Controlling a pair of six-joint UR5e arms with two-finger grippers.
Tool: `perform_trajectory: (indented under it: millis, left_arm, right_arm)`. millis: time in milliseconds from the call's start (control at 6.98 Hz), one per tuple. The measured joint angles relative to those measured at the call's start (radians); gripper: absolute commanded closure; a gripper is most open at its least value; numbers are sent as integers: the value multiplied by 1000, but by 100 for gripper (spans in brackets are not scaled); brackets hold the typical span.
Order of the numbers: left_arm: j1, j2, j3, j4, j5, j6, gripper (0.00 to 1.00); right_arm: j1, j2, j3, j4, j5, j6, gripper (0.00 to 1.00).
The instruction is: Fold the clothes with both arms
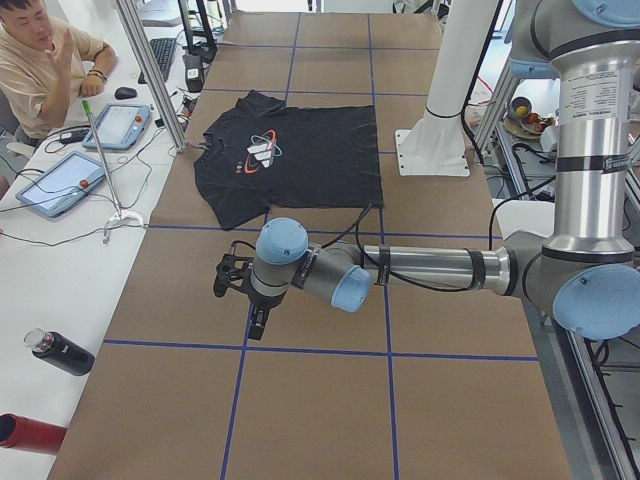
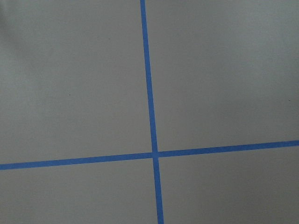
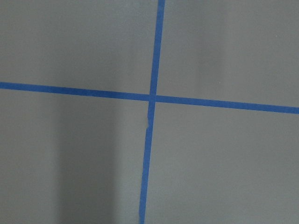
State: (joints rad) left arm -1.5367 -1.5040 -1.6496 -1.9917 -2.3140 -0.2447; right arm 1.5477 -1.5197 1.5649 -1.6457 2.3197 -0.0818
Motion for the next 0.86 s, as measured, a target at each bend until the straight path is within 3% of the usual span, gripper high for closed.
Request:
perform_trajectory:
  millis: [573,859]
  left_arm:
    - [1,10,-21,6,-14,-8,0]
    - [3,9,-24,3,-30,-9,0]
  right_arm:
    - [-1,4,7,8,2,0,0]
    - [-4,-8,2,80,8,1,0]
